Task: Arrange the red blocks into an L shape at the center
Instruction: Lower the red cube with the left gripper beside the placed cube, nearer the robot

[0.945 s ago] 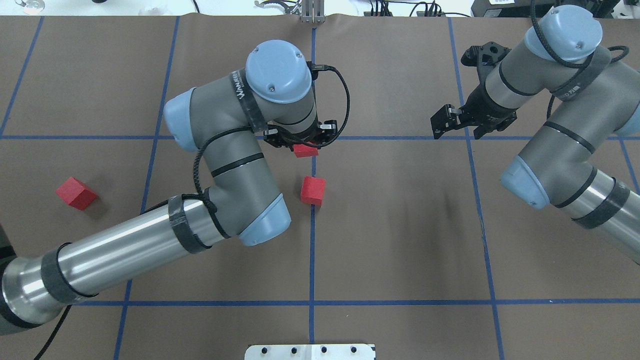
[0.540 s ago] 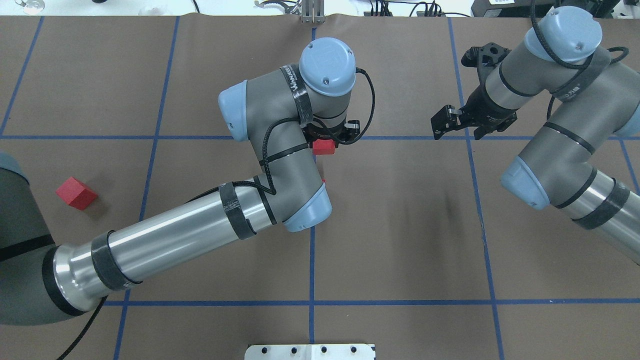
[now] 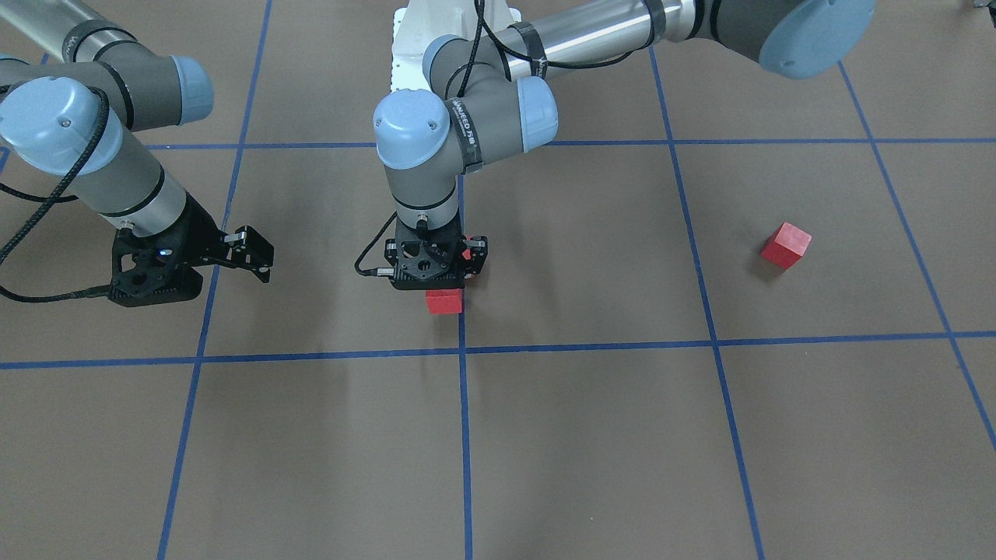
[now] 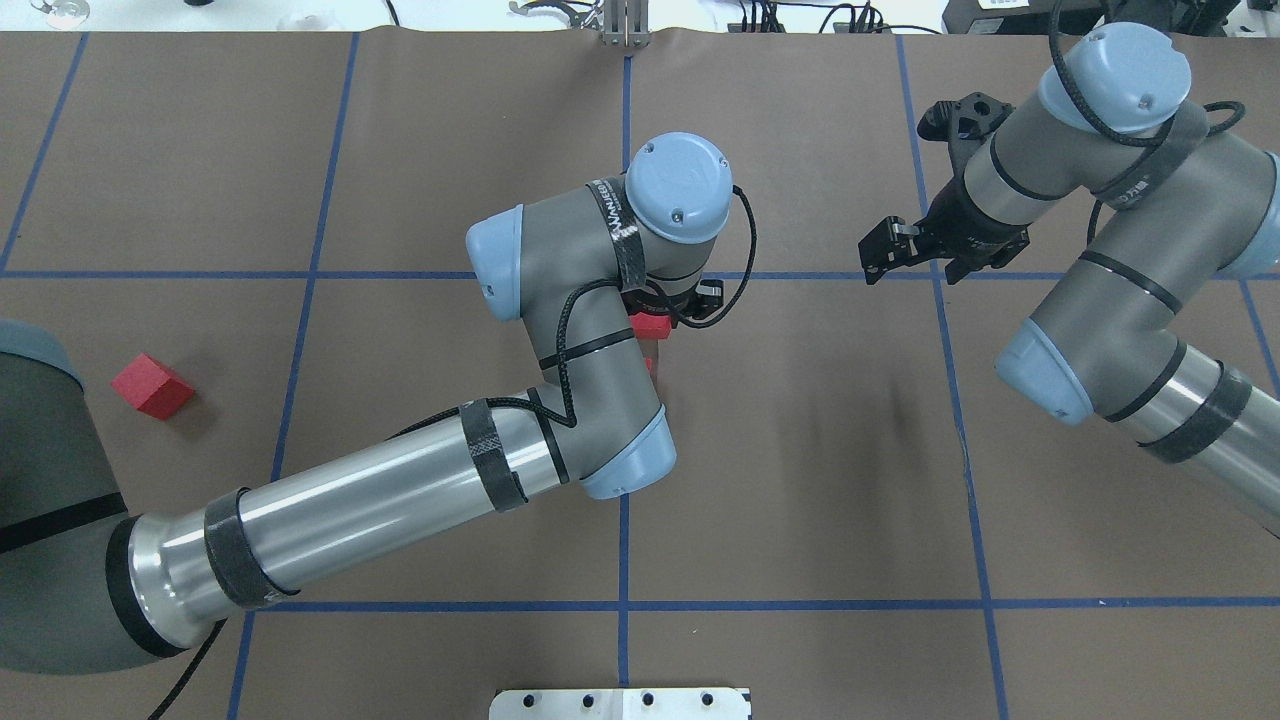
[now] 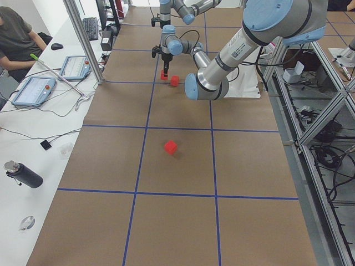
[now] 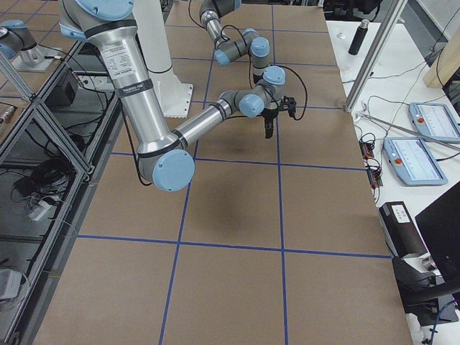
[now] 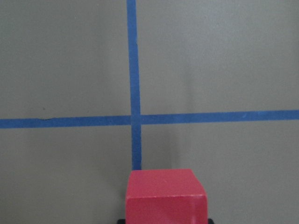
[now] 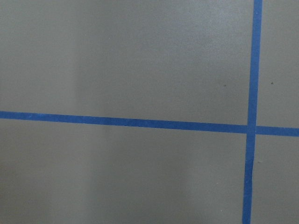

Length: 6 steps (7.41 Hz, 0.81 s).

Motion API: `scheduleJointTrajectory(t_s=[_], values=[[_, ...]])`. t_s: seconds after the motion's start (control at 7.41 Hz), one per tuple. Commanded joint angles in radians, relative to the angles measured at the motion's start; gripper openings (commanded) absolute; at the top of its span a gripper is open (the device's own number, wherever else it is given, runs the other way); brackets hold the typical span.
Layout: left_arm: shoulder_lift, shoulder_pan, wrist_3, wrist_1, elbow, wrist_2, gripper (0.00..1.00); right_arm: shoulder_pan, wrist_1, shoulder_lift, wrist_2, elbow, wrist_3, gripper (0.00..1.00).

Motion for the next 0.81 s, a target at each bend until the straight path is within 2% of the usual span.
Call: scheduleJointTrajectory(t_s=[0.0,0.67], values=[[0.007,0.001,0.001,0.011,-0.002,-0.003,0.0,-0.001,0.0,0.0,-0.001,-0.001,0.0,1.0],[0.02,0.003,0.002,0.024,-0.008,-0.006,0.0,-0.002,0.0,0.002,-0.001,-0.002,0.002,1.0]])
